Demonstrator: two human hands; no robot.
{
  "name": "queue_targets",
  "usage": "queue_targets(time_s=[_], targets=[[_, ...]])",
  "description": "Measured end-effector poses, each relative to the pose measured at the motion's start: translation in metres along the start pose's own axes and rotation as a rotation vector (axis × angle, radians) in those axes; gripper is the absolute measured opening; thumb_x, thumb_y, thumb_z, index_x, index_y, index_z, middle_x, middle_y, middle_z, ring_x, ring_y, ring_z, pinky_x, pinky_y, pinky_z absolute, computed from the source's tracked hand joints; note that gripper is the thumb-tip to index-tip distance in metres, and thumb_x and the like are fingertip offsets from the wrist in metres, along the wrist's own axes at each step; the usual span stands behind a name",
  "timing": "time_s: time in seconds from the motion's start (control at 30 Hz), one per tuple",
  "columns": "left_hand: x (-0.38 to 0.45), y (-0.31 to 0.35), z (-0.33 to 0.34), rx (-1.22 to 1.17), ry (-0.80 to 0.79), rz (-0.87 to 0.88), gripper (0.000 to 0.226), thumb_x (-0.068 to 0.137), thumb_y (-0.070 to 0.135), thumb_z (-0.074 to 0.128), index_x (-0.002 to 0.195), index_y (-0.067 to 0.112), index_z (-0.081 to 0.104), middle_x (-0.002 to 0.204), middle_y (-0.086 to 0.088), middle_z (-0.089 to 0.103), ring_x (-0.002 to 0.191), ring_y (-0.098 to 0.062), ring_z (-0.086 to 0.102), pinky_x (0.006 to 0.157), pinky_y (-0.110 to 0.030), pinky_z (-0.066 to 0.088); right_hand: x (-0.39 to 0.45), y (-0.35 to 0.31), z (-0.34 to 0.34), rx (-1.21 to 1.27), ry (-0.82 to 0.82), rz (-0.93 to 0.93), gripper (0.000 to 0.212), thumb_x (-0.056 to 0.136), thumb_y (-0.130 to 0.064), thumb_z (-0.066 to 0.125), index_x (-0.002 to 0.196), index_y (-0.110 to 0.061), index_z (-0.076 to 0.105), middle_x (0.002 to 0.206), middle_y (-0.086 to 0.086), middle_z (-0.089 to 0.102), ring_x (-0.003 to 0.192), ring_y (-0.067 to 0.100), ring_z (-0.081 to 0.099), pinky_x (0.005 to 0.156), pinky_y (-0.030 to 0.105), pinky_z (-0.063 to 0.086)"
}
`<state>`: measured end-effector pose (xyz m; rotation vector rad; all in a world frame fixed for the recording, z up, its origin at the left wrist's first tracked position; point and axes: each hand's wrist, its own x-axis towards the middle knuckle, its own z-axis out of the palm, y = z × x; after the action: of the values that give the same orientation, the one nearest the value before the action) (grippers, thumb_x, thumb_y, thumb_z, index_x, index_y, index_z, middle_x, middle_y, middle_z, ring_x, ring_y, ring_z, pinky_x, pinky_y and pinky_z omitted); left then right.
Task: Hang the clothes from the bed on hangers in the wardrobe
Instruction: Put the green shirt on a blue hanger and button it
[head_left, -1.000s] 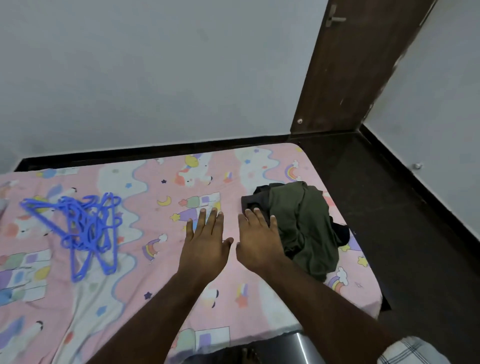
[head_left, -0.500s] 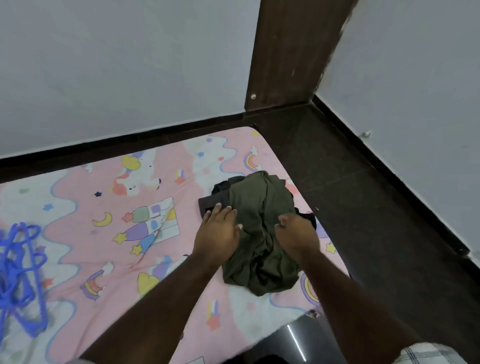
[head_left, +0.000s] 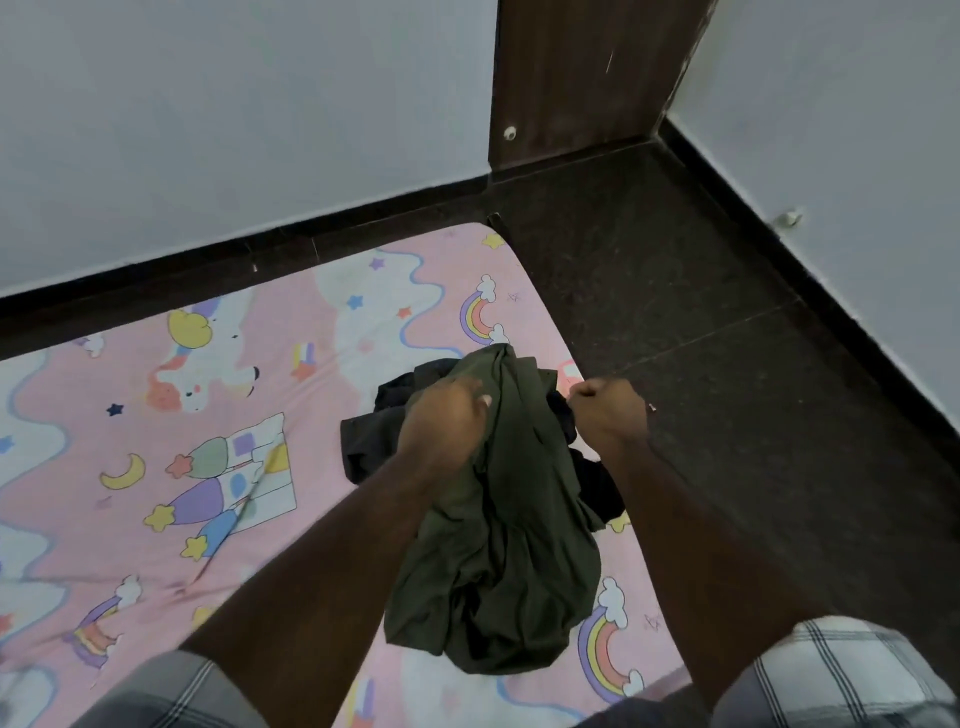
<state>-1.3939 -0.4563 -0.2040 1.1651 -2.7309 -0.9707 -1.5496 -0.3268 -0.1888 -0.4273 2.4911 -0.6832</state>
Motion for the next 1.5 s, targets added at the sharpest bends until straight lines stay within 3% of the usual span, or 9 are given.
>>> queue_targets(time_s=[0.17, 0.4, 0.7, 0.83, 0.93, 1.0, 1.1, 1.27, 1.5], targets=[[0.037, 0.03, 0.051, -0.131, -0.068, -0.143, 0.02, 0.098, 0.023, 0.056, 0.104, 0.014, 0.073, 0.099, -0.006, 0.073, 0.094, -0.025, 0.066, 0.084, -0.036, 0.053, 0.047, 0.023, 0.025, 0.043, -0.155, 0.054, 0.024, 0.09, -0.017, 0.065, 0.112, -0.017, 0.076, 0.12, 0.006, 0.071, 0.112, 0.03, 0.064, 0.099, 0.035, 0.051], [0.05, 0.032, 0.082, -0.25, -0.08, -0.286, 0.018, 0.095, 0.023, 0.062, 0.098, 0.013, 0.077, 0.093, -0.006, 0.074, 0.092, -0.022, 0.066, 0.075, -0.024, 0.043, 0.077, 0.04, 0.06, 0.374, -0.285, 0.19, 0.012, 0.083, -0.016, 0.068, 0.085, -0.024, 0.076, 0.094, 0.003, 0.075, 0.095, 0.03, 0.069, 0.09, 0.046, 0.056], [0.042, 0.021, 0.069, -0.386, -0.001, -0.48, 0.02, 0.092, 0.031, 0.067, 0.078, 0.019, 0.076, 0.067, 0.001, 0.071, 0.074, -0.018, 0.069, 0.068, -0.028, 0.05, 0.056, 0.01, 0.054, 0.826, -0.61, 0.341, 0.022, 0.099, 0.003, 0.05, 0.113, -0.003, 0.065, 0.106, 0.017, 0.073, 0.094, 0.025, 0.071, 0.085, 0.034, 0.06], [0.041, 0.021, 0.07, -0.479, 0.024, -0.514, 0.013, 0.09, 0.031, 0.071, 0.085, 0.021, 0.078, 0.07, 0.003, 0.073, 0.073, -0.015, 0.07, 0.078, -0.033, 0.059, 0.061, 0.013, 0.053, 0.825, -0.409, 0.346, 0.017, 0.094, 0.0, 0.057, 0.105, -0.006, 0.069, 0.093, 0.014, 0.075, 0.088, 0.025, 0.073, 0.082, 0.037, 0.061], [0.041, 0.029, 0.081, -0.495, 0.019, -0.494, 0.013, 0.089, 0.028, 0.071, 0.08, 0.02, 0.075, 0.072, 0.0, 0.074, 0.077, -0.018, 0.071, 0.08, -0.034, 0.058, 0.082, 0.031, 0.049, 0.368, -0.123, 0.172, 0.019, 0.09, -0.012, 0.061, 0.101, -0.017, 0.075, 0.099, 0.005, 0.075, 0.093, 0.024, 0.069, 0.093, 0.044, 0.056], [0.04, 0.033, 0.088, -0.492, 0.001, -0.481, 0.018, 0.087, 0.028, 0.072, 0.079, 0.013, 0.074, 0.074, -0.007, 0.073, 0.079, -0.023, 0.071, 0.08, -0.036, 0.057, 0.082, 0.034, 0.05, 0.268, -0.249, 0.166, 0.02, 0.093, -0.012, 0.058, 0.107, -0.013, 0.073, 0.103, 0.008, 0.07, 0.088, 0.021, 0.064, 0.088, 0.037, 0.057], [0.038, 0.034, 0.093, -0.488, -0.021, -0.486, 0.021, 0.087, 0.032, 0.074, 0.092, 0.012, 0.077, 0.082, -0.007, 0.075, 0.084, -0.022, 0.071, 0.082, -0.032, 0.055, 0.071, 0.027, 0.057, 0.612, -0.413, 0.272, 0.021, 0.093, 0.003, 0.056, 0.11, 0.001, 0.068, 0.094, 0.013, 0.07, 0.076, 0.021, 0.066, 0.064, 0.025, 0.053], [0.042, 0.027, 0.088, -0.476, 0.039, -0.571, 0.012, 0.086, 0.025, 0.073, 0.075, 0.025, 0.069, 0.079, -0.001, 0.075, 0.083, -0.018, 0.071, 0.082, -0.031, 0.057, 0.062, 0.024, 0.052, 0.862, -0.611, 0.36, 0.023, 0.098, 0.004, 0.046, 0.11, -0.007, 0.062, 0.108, 0.012, 0.072, 0.097, 0.02, 0.071, 0.08, 0.029, 0.056], [0.029, -0.002, 0.057, -0.566, 0.08, -0.571, 0.011, 0.085, 0.018, 0.074, 0.081, 0.028, 0.074, 0.075, 0.006, 0.075, 0.064, -0.011, 0.07, 0.081, -0.034, 0.061, 0.104, 0.025, 0.046, 0.447, -0.206, 0.114, 0.016, 0.08, -0.021, 0.073, 0.096, -0.023, 0.077, 0.092, 0.004, 0.077, 0.09, 0.022, 0.073, 0.092, 0.045, 0.058]])
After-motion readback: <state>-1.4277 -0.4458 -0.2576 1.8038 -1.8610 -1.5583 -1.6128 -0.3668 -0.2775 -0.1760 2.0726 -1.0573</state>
